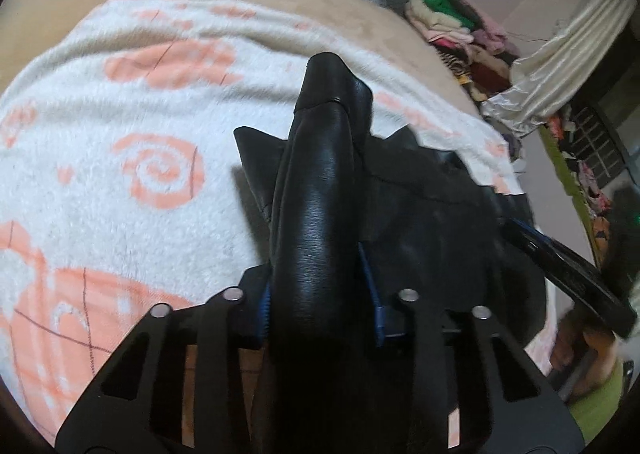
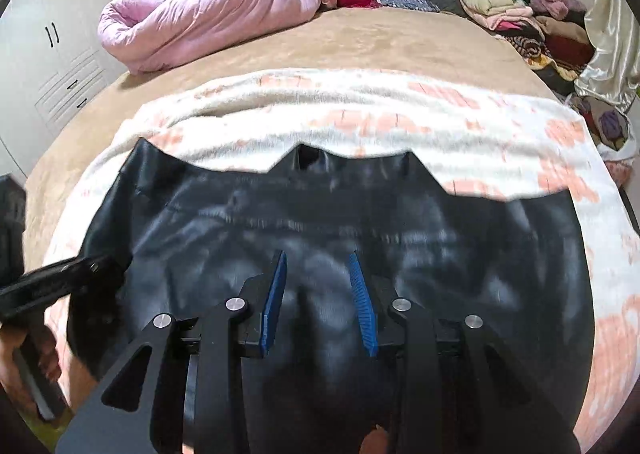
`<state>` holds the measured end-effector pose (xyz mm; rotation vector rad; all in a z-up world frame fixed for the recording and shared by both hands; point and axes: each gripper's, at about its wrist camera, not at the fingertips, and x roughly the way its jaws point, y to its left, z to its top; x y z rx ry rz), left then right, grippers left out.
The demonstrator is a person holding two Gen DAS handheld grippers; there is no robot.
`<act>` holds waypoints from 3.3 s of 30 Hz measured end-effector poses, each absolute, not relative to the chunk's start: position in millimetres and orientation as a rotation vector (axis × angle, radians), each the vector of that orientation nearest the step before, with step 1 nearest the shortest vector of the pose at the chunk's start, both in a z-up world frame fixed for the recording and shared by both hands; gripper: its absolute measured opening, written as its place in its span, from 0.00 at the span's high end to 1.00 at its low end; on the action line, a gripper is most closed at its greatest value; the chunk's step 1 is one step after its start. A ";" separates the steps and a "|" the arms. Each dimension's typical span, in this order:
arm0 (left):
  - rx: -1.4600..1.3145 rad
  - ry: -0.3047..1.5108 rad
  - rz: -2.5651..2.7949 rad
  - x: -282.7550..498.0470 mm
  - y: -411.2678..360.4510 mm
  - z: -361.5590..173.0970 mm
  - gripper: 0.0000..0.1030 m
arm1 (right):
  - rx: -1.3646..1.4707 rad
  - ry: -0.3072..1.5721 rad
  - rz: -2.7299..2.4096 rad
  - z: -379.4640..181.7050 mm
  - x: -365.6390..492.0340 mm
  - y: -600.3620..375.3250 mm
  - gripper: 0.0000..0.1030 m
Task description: Fold large clothes
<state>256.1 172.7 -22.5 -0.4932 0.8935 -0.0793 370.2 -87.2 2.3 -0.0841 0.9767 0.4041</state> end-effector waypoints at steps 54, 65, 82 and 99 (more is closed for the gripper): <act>-0.482 0.891 -0.189 269.3 180.3 -5.2 0.76 | -0.827 0.439 0.509 -45.5 171.9 73.4 0.08; -0.495 0.928 -0.180 280.1 183.7 -16.6 0.42 | -0.786 0.370 0.572 -35.3 155.2 53.4 0.75; -0.556 0.836 -0.171 271.4 176.9 -1.1 0.79 | -0.657 0.379 0.596 -21.9 165.8 28.0 0.76; -0.347 0.741 -0.197 279.3 62.5 88.6 0.78 | -0.408 0.301 0.477 41.0 162.9 -74.0 0.83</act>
